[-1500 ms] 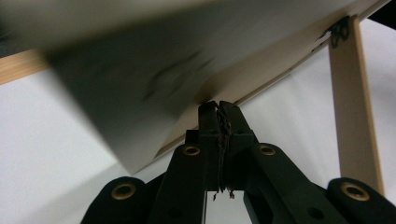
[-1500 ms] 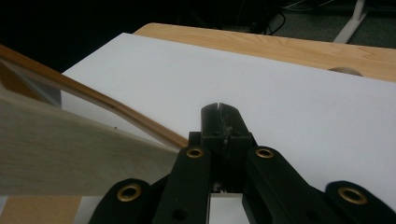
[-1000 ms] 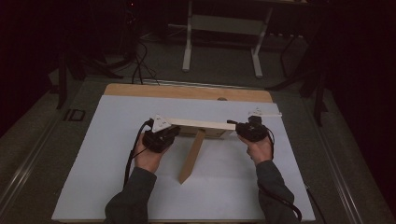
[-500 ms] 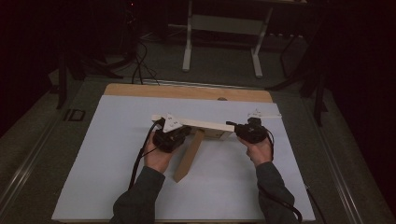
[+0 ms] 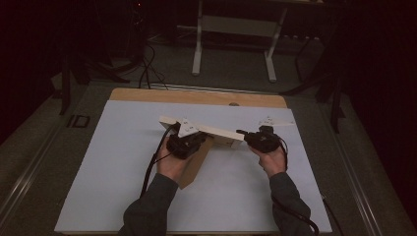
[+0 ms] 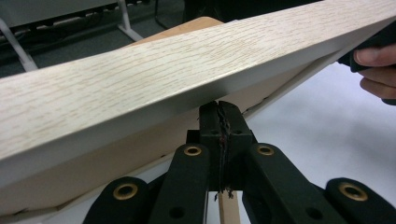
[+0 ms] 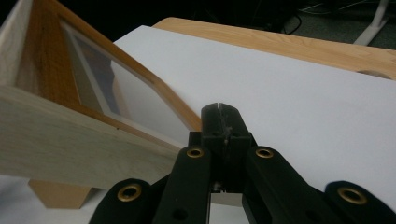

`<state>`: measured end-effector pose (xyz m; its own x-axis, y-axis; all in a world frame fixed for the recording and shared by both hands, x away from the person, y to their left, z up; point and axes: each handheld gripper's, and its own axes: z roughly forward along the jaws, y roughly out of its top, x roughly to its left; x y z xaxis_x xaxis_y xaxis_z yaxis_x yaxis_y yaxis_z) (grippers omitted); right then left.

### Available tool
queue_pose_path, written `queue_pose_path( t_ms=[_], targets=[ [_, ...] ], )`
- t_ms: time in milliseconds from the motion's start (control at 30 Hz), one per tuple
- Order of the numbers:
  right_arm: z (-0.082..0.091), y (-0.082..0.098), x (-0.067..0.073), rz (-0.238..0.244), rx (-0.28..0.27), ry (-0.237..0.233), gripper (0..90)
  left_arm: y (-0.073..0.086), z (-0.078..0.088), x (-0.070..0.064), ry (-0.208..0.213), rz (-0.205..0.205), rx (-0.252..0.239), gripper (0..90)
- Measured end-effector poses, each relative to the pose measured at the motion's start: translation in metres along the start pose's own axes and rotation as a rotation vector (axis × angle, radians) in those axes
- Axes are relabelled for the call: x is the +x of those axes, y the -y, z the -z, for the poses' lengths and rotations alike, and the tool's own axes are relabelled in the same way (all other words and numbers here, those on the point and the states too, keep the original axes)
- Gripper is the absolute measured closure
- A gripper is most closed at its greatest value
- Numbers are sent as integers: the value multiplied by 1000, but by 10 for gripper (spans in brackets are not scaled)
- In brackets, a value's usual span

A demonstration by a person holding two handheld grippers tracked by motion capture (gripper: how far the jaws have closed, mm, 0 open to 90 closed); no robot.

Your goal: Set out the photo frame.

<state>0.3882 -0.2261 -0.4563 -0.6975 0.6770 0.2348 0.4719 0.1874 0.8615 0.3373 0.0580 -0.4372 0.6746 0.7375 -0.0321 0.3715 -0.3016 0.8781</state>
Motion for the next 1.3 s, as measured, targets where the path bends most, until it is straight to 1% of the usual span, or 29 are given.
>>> queue_pose_path(
  t_ms=[333,400,467,667,900,1033,1200,1233,1300],
  targets=[
    [0,1,4,9,-1,-12,900,-1,0,-1,-10,5,8,897],
    [0,2,4,15,0,-15,900,-2,2,-3,-6,1,1,897],
    [1,2,5,15,2,-16,900,-3,1,-5,-5,-12,7,897],
    [1,3,7,21,1,-22,900,-4,-2,-6,4,-8,12,899],
    [1,3,11,35,10,-33,900,-3,-4,-3,4,3,15,899],
    [1,3,14,45,11,-48,900,-3,-5,0,5,14,18,899],
    [0,4,18,59,17,-64,900,-3,-5,2,7,17,18,899],
    [0,4,18,59,17,-64,900,-2,-5,5,14,15,21,899],
    [-1,4,22,76,27,-73,900,-2,-4,7,19,14,21,899]
  ],
)
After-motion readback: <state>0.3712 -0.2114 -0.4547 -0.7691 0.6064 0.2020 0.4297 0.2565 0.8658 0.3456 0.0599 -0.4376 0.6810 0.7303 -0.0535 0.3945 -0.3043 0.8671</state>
